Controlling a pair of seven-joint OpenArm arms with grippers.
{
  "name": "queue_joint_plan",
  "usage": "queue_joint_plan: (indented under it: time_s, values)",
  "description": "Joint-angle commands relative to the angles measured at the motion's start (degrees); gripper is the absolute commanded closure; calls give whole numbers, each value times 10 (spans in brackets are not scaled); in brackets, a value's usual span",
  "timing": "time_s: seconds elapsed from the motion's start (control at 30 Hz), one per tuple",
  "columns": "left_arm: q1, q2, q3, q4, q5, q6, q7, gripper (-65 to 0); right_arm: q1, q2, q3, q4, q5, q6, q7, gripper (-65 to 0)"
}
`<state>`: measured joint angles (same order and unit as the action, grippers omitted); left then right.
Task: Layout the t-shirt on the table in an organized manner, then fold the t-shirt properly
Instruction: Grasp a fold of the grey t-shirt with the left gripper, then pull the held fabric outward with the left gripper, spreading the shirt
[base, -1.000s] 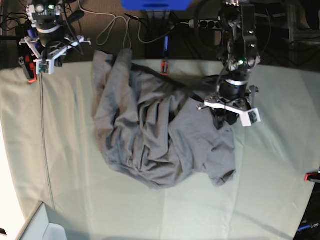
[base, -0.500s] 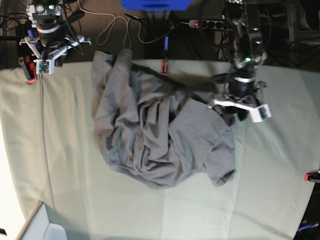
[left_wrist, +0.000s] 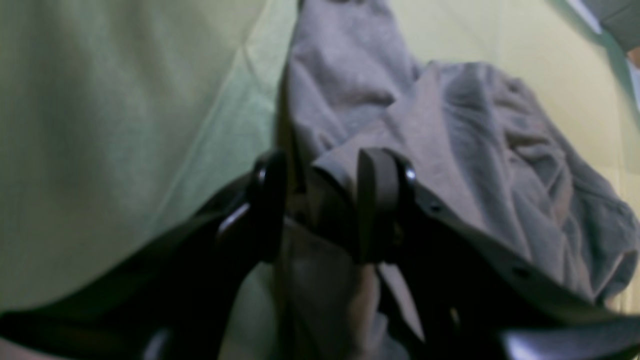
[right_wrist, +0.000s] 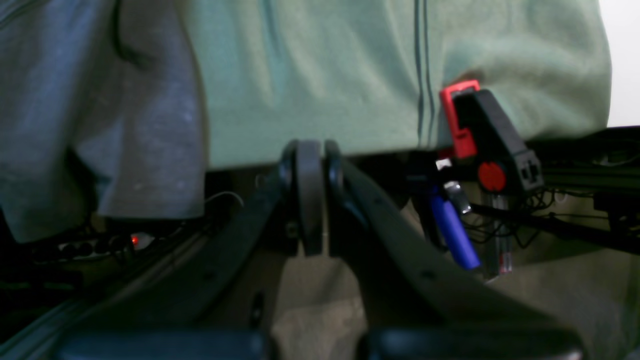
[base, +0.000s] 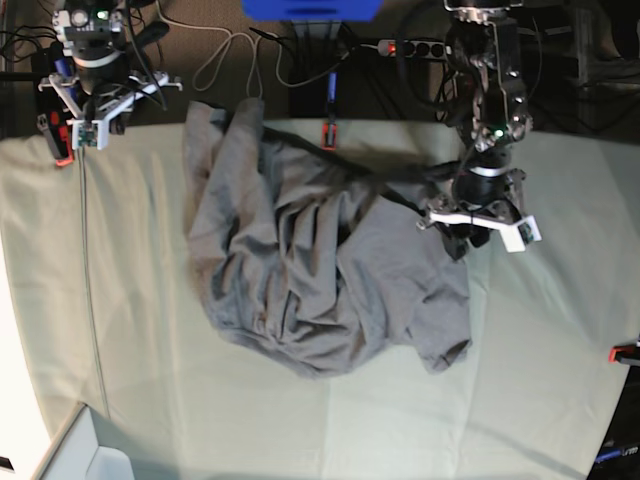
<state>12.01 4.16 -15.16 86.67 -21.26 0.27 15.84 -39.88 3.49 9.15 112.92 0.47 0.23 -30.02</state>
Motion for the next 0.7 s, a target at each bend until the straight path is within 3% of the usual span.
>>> queue_joint_plan:
  time_s: [0.0, 0.17, 0.23, 0.33, 0.67]
  values:
    - [-8, 2, 1, 8, -3, -3, -15, -235, -3, 8, 2, 10, 0, 2, 11, 0]
    - [-8, 3, 1, 4, -3, -3, -15, -223, -3, 10, 2, 10, 0, 2, 11, 0]
    - [-8, 4, 1, 4, -3, -3, -15, -160, -3, 10, 2, 10, 0, 2, 11, 0]
    - [-8, 4, 1, 4, -4, -3, -15, 0, -3, 10, 2, 10, 0, 2, 11, 0]
    - [-8, 4, 2, 39, -4, -3, -15, -2, -3, 11, 2, 10, 0, 2, 11, 0]
